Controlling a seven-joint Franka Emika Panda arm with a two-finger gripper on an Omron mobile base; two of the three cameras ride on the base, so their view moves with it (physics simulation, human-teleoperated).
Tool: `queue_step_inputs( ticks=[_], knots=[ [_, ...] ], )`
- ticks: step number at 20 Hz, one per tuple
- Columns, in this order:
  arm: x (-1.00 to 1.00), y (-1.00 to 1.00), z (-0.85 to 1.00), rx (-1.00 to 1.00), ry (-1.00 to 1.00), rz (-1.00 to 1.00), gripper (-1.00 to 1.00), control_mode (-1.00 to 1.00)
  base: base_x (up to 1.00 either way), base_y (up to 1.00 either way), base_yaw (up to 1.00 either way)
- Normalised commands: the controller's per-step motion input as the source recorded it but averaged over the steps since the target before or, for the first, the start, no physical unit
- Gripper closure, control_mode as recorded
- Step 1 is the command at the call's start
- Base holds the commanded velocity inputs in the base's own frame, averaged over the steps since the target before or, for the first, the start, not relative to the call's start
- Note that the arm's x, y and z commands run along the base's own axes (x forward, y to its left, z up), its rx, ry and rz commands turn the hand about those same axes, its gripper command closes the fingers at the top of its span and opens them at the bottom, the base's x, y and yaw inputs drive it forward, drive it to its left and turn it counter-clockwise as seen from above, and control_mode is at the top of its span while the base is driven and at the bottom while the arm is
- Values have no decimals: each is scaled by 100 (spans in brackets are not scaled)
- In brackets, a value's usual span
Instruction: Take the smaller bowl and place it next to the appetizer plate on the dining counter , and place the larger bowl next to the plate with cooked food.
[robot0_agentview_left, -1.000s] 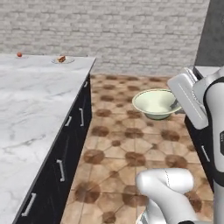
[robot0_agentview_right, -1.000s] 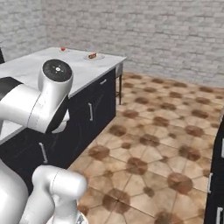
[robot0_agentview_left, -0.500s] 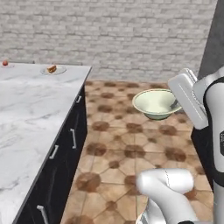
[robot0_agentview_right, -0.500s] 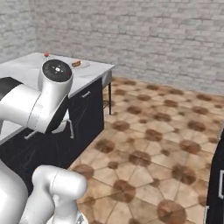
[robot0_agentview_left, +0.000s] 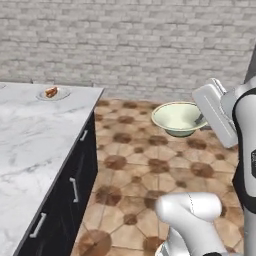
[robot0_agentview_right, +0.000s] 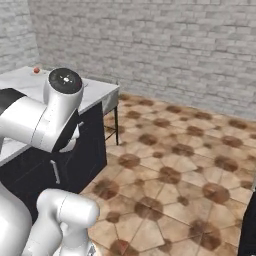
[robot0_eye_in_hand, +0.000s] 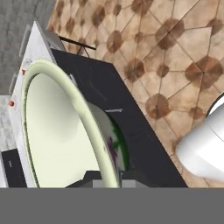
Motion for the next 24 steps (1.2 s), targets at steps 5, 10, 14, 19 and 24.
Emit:
queue_step_inputs(
  ticks=[5, 10, 14, 19, 24],
  knots=[
    [0, 0, 0, 0, 0, 0, 100, 100, 100, -47, 18],
    [0, 0, 0, 0, 0, 0, 100, 100, 100, -48, 20],
    [0, 0, 0, 0, 0, 0, 100, 100, 100, -63, 35],
    [0, 0, 0, 0, 0, 0, 100, 100, 100, -67, 49],
    [0, 0, 0, 0, 0, 0, 100, 100, 100, -82, 60]
  ],
)
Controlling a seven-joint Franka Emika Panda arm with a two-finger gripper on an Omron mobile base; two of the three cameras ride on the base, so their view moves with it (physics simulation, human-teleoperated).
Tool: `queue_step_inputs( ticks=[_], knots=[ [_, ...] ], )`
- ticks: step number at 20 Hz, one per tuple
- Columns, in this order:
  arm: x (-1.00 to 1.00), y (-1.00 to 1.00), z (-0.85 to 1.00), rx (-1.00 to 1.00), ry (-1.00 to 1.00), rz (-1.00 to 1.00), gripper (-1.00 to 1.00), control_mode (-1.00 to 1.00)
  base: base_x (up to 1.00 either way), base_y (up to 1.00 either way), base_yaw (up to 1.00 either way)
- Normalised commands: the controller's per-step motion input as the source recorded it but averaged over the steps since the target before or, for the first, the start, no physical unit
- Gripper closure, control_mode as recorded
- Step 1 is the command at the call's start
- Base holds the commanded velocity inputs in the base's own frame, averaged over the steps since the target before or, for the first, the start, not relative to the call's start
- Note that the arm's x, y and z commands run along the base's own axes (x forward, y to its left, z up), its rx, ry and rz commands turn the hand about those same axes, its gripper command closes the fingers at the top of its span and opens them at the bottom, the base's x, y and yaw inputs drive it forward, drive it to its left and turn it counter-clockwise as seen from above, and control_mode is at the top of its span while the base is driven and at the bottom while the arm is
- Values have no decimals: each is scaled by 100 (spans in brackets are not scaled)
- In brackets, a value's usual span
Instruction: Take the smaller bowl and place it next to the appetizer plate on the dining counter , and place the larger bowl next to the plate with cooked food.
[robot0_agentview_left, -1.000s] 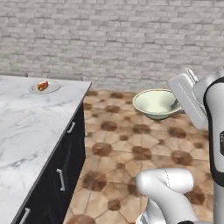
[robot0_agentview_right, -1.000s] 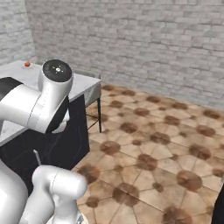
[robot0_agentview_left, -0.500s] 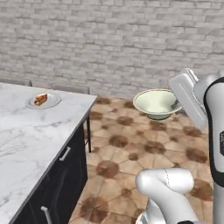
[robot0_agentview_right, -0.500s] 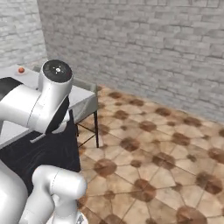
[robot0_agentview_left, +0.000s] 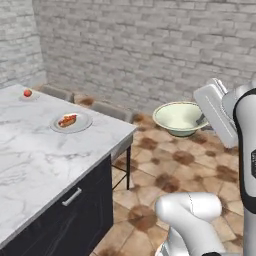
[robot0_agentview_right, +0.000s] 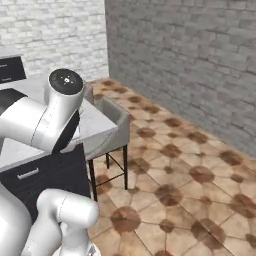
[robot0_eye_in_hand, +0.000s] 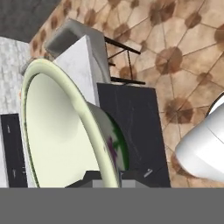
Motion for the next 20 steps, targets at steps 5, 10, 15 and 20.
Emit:
queue_step_inputs(
  ticks=[5, 10, 15, 20],
  knots=[
    [0, 0, 0, 0, 0, 0, 100, 100, 99, -81, 65],
    [0, 0, 0, 0, 0, 0, 100, 100, 27, -98, 54],
    [0, 0, 0, 0, 0, 0, 100, 100, 11, -100, 39],
    [0, 0, 0, 0, 0, 0, 100, 100, 78, -100, 50]
  ],
)
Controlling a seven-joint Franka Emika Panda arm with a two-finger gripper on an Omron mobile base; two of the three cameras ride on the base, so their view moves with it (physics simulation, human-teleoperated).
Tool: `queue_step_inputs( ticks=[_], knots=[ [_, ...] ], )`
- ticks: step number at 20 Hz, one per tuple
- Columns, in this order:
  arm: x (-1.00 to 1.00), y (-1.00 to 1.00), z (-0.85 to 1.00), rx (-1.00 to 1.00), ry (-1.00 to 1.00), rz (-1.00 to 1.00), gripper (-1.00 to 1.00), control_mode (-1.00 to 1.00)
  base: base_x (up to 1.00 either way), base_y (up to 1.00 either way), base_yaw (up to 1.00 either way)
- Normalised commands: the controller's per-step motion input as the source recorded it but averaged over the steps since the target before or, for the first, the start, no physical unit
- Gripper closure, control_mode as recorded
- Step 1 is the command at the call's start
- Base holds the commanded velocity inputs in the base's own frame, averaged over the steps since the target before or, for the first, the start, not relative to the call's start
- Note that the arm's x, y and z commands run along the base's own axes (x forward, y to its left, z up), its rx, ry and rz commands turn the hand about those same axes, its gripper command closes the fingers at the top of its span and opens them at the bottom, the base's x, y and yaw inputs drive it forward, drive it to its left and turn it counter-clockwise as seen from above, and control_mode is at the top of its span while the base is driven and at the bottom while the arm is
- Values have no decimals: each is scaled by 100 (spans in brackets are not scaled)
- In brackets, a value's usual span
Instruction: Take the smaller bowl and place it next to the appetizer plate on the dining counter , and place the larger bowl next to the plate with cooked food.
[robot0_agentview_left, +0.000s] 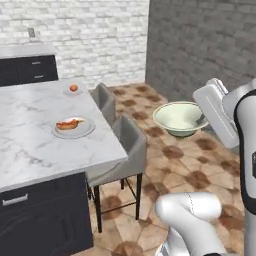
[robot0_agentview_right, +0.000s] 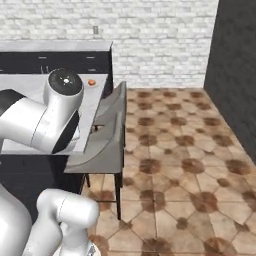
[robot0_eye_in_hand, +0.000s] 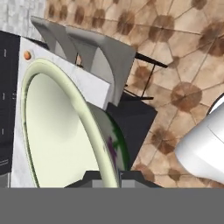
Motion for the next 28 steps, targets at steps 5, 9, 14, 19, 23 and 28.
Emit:
queue_step_inputs(
  ticks=[5, 9, 14, 19, 23, 28],
  knots=[
    [0, 0, 0, 0, 0, 0, 100, 100, 73, -100, 47],
    [0, 0, 0, 0, 0, 0, 100, 100, 54, -100, 38],
    [0, 0, 0, 0, 0, 0, 100, 100, 57, -100, 48],
    [0, 0, 0, 0, 0, 0, 100, 100, 50, -100, 56],
    [0, 0, 0, 0, 0, 0, 100, 100, 51, -100, 50],
    [0, 0, 0, 0, 0, 0, 100, 100, 55, -100, 51]
  ],
)
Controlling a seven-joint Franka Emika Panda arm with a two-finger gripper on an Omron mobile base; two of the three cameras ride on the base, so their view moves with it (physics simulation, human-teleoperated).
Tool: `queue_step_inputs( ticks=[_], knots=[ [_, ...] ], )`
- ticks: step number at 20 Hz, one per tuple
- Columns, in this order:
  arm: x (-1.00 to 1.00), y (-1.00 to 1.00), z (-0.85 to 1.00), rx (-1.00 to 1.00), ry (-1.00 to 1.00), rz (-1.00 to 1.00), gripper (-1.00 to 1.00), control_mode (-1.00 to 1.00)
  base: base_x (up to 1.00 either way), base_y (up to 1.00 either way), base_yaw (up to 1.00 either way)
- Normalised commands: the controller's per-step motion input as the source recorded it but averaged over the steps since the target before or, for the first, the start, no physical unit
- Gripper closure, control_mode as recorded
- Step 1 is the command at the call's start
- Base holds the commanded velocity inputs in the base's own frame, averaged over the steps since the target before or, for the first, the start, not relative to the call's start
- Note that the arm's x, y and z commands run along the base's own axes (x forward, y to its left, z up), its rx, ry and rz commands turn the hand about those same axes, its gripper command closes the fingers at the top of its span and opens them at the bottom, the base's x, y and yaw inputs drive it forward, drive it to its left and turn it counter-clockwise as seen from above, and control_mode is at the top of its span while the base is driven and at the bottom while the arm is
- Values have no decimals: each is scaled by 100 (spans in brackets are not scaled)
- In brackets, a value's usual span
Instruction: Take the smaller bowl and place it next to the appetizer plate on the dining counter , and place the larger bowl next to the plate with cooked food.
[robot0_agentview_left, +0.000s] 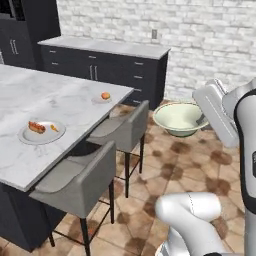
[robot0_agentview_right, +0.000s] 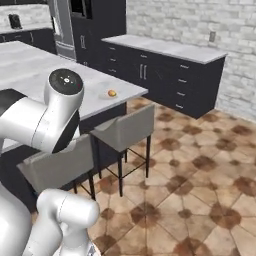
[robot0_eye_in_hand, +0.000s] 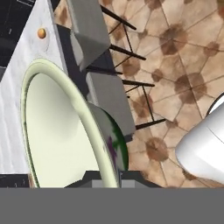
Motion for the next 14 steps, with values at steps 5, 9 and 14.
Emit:
queue_step_inputs(
  ticks=[5, 9, 14],
  knots=[
    [0, 0, 0, 0, 0, 0, 100, 100, 54, -100, 51],
    [0, 0, 0, 0, 0, 0, 100, 100, 54, -100, 50],
    [0, 0, 0, 0, 0, 0, 100, 100, 53, -100, 53]
  ],
)
